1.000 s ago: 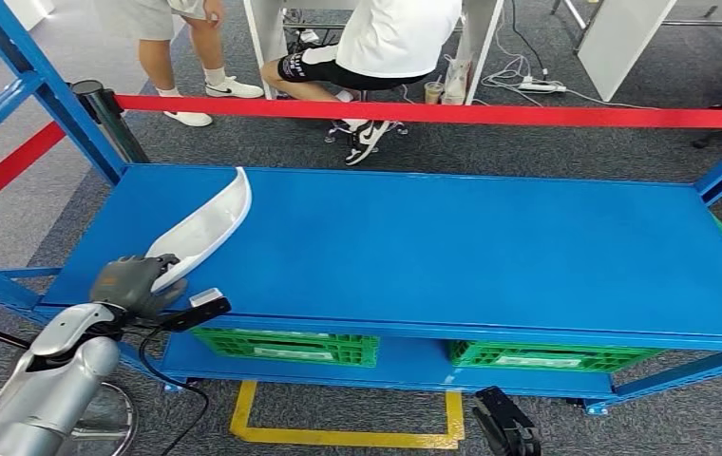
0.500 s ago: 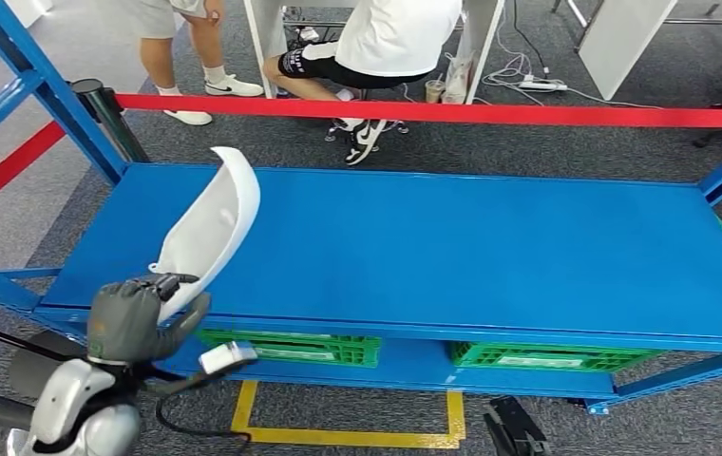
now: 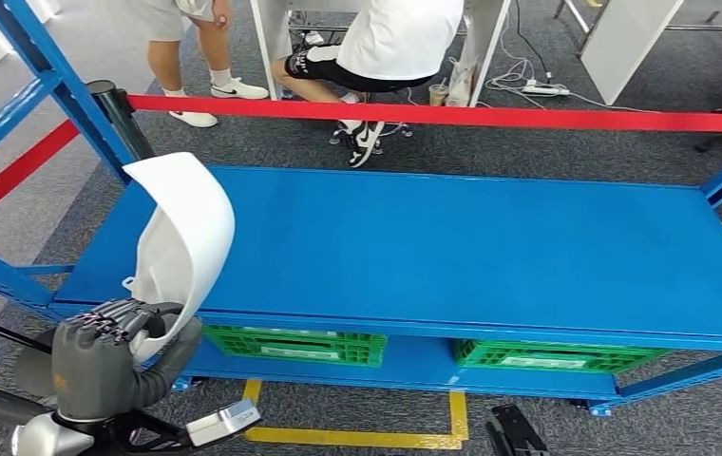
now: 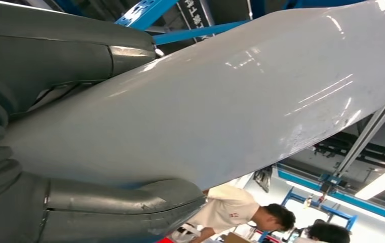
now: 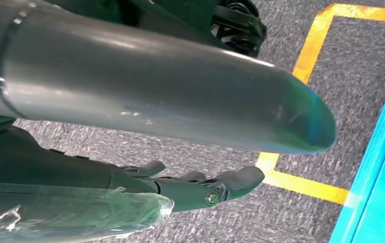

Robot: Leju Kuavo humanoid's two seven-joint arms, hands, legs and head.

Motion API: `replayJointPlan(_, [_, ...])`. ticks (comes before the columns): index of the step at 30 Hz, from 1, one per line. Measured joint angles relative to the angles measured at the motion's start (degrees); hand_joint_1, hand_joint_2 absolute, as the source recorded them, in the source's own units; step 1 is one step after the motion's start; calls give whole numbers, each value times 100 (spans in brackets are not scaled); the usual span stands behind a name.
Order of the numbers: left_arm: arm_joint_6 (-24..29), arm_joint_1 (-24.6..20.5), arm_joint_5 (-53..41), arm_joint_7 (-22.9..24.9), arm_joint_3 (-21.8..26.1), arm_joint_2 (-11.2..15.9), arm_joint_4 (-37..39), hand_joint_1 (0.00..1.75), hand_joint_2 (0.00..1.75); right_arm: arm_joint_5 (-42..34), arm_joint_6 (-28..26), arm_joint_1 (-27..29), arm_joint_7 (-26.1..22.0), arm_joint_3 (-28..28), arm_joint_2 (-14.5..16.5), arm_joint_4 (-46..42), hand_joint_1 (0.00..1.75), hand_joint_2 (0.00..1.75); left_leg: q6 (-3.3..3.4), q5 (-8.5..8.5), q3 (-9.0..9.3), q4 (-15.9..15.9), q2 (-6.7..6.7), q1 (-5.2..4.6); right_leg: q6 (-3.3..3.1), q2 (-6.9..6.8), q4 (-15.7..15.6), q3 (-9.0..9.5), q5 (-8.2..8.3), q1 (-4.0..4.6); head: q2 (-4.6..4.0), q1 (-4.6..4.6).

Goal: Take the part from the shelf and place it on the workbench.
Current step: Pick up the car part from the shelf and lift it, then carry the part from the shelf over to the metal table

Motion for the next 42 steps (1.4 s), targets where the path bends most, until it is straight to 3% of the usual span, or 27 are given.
replayJointPlan(2, [1, 7, 0, 0, -19, 1, -36, 175, 175, 0, -1, -10, 0, -5, 1, 2, 0, 0, -53, -15, -6, 23, -3, -3, -15, -22, -758, 400, 303, 0, 0, 2])
replayJointPlan(3, [2, 9, 0, 0, -29, 2, -53, 175, 175, 0, -1, -17, 0, -8, 2, 3, 0, 0, -93, -14, -17, 38, -4, -11, -31, -28, -999, 528, 357, 5, 1, 1])
replayJointPlan(7, [5, 20, 0, -2, -63, 14, -103, 175, 175, 0, 0, -23, 1, -18, 17, 13, 0, 0, -230, -14, -84, 102, -11, -21, -148, -9, -1138, 549, 355, 9, 2, -21])
replayJointPlan(9, [7, 21, 0, -1, -67, 18, -123, 175, 175, 0, -1, -32, 1, -25, 31, 15, 0, 0, -296, -289, -207, 395, -17, -6, -236, -13, -1157, 501, 401, -9, 2, -34])
replayJointPlan(11, [9, 26, 0, -1, -68, 26, -133, 175, 175, 0, -3, -41, 1, -32, 33, 16, 0, 0, -344, -745, -492, 1112, -19, 10, -298, -22, -1157, 420, 454, 0, 2, -45])
replayJointPlan(12, [11, 30, 0, -2, -69, 31, -134, 175, 175, 5, -5, -41, 2, -33, 33, 16, 0, 0, -354, -914, -628, 1476, -19, 16, -311, -26, -1155, 375, 484, 7, 2, -44])
replayJointPlan(13, [17, 34, -1, -2, -69, 35, -134, 175, 175, 14, -7, -38, 8, -34, 33, 17, 0, 0, -353, -969, -687, 1683, -19, 17, -316, -28, -1154, 332, 516, 16, 2, -45])
replayJointPlan(14, [27, 36, -2, -4, -69, 39, -134, 175, 175, 26, -9, -36, 14, -34, 33, 17, 0, 0, -344, -912, -648, 1693, -19, 17, -315, -28, -1152, 291, 549, 24, 2, -44])
replayJointPlan(15, [40, 38, -3, -7, -70, 41, -134, 175, 175, 40, -11, -35, 20, -34, 34, 19, 0, 0, -326, -767, -512, 1493, -19, 17, -311, -26, -1151, 260, 579, 32, 2, -45])
replayJointPlan(17, [87, 48, 3, -15, -73, 46, -148, 175, 175, 56, -16, -35, 26, -34, 40, 20, 0, 0, -260, -427, -14, 658, -22, 6, -287, -15, -1149, 209, 640, 46, 2, -44])
replayJointPlan(19, [174, 80, 32, -26, -76, 56, -176, 175, 175, 57, -18, -33, 27, -36, 49, 21, 0, 0, -210, -278, 321, 39, -27, -19, -233, -7, -1150, 172, 717, 56, 2, -39])
replayJointPlan(22, [306, 161, 110, -60, -79, 94, -213, 175, 175, 50, -9, -13, 18, -39, 54, 24, 0, 0, -153, -188, 288, -81, -17, -39, -125, -11, -1171, 136, 821, 46, 2, -44])
replayJointPlan(23, [341, 180, 131, -77, -81, 106, -221, 175, 175, 48, -4, 0, 9, -42, 55, 26, 0, 0, -116, -132, 248, -96, -8, -29, -99, -14, -1132, 93, 754, 42, 2, -40])
replayJointPlan(24, [380, 200, 161, -91, -83, 116, -227, 175, 175, 45, 2, 15, -4, -44, 55, 27, 0, 0, -80, -69, 198, -115, 2, -16, -76, -15, -992, 24, 586, 42, 2, -29])
replayJointPlan(27, [543, 297, 356, -123, -83, 183, -240, 175, 175, 36, 14, 59, -46, -50, 61, 35, 0, 0, -22, 95, -9, -116, 41, -16, -23, -20, 14, -291, -183, 33, 2, 9])
replayJointPlan(28, [598, 333, 444, -142, -80, 219, -241, 175, 175, 33, 12, 78, -59, -55, 64, 40, 0, 0, -21, 147, -84, -112, 63, -23, -9, -21, 311, -334, -295, 32, 2, 9])
replayJointPlan(29, [641, 362, 523, -167, -76, 254, -241, 175, 175, 32, 8, 101, -69, -63, 67, 45, 0, 0, -23, 196, -157, -105, 88, -28, 1, -24, 436, -290, -278, 32, 2, 10])
replayJointPlan(30, [669, 383, 577, -192, -73, 282, -241, 175, 175, 31, 3, 120, -76, -74, 68, 49, 0, 0, -31, 239, -222, -95, 119, -31, 3, -34, 348, -140, -157, 32, 2, 11])
replayJointPlan(32, [696, 413, 649, -227, -68, 325, -241, 175, 175, 31, -3, 134, -86, -96, 69, 57, 0, 0, -63, 309, -330, -59, 194, -36, -10, -148, -348, 423, 107, 35, 2, 12])
replayJointPlan(34, [698, 432, 703, -256, -64, 355, -241, 175, 175, 31, -5, 115, -101, -119, 77, 62, 0, 0, -115, 357, -393, -13, 283, -55, -43, -323, -1123, 952, 111, 69, 2, 6])
replayJointPlan(35, [698, 437, 725, -274, -62, 369, -241, 175, 175, 31, -6, 111, -109, -130, 83, 63, 0, 0, -144, 383, -407, 2, 334, -62, -70, -365, -1322, 1053, 60, 89, 2, 6])
replayJointPlan(37, [696, 440, 769, -309, -60, 395, -241, 175, 175, 31, -7, 137, -119, -145, 97, 71, 0, 0, -209, 429, -424, 15, 425, -58, -158, -305, -1412, 1019, 80, 101, 2, 2])
replayJointPlan(38, [694, 439, 794, -322, -60, 408, -241, 175, 175, 31, -7, 157, -118, -151, 108, 75, 0, 0, -245, 402, -440, 36, 413, -48, -208, -264, -1418, 969, 122, 96, 2, 3])
replayJointPlan(39, [691, 440, 822, -333, -61, 422, -241, 175, 175, 31, -8, 171, -118, -162, 118, 80, 0, 0, -287, 255, -482, 138, 337, -35, -263, -226, -1425, 927, 181, 86, 2, -2])
replayJointPlan(42, [675, 443, 885, -371, -62, 465, -238, 175, 175, 27, -20, 166, -121, -192, 130, 84, 0, 0, -379, -581, -727, 1031, 56, 7, -358, -83, -1422, 729, 388, 80, 2, -14])
